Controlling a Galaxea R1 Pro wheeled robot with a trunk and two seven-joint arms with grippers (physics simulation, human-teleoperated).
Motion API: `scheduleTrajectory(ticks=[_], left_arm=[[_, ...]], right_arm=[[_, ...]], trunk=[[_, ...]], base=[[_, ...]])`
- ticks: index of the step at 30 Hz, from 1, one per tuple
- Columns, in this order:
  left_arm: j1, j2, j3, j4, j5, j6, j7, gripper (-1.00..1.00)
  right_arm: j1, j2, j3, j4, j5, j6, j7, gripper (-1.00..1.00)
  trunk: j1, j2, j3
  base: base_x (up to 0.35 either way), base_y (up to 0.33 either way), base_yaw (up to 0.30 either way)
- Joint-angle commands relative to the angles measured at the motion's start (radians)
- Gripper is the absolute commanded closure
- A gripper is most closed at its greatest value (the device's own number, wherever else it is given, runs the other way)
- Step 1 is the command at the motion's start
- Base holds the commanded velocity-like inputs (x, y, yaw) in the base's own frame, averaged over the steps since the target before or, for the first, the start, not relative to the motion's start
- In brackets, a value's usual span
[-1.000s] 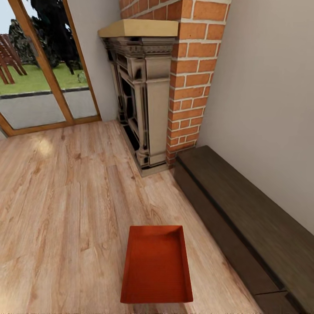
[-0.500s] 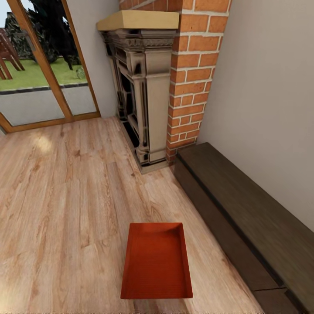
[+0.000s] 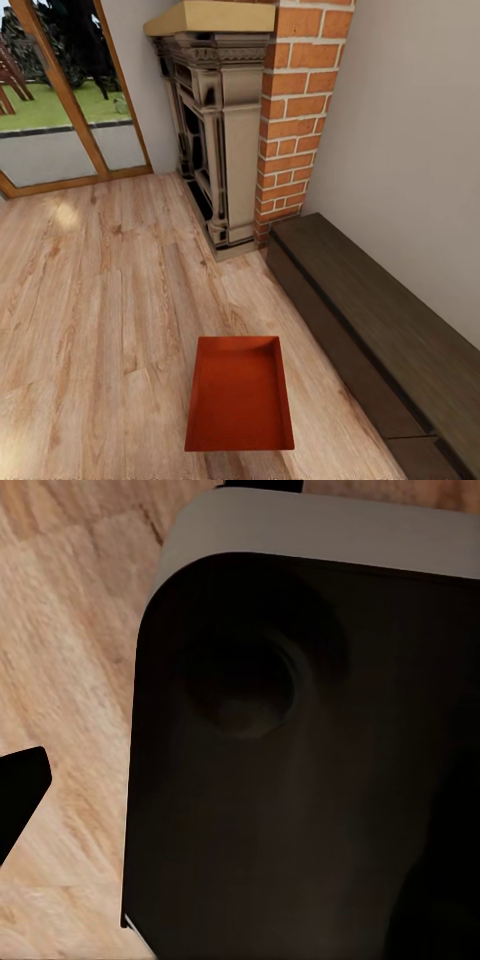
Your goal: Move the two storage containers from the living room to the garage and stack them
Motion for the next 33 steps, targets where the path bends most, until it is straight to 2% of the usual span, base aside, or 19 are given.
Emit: scheduleTrajectory(ticks=[1, 26, 33], left_arm=[[0.0, 0.0, 0.0, 0.0, 0.007, 0.0, 0.002, -1.0], [0.0, 0.0, -0.002, 0.0, 0.007, 0.0, 0.002, -1.0], [0.0, -0.013, -0.005, 0.0, 0.001, 0.007, 0.009, -1.0]], right_arm=[[-0.001, 0.001, 0.008, 0.003, -0.01, -0.005, -0.001, -1.0], [-0.001, 0.001, 0.008, 0.003, -0.01, -0.006, -0.003, -1.0], [-0.001, 0.001, 0.007, 0.003, -0.011, -0.014, -0.012, -1.0]], trunk=[[0.0, 0.0, -0.002], [0.0, 0.0, -0.006], [0.0, 0.0, -0.006]], base=[[0.0, 0.0, 0.0], [0.0, 0.0, 0.0], [0.0, 0.0, 0.0]])
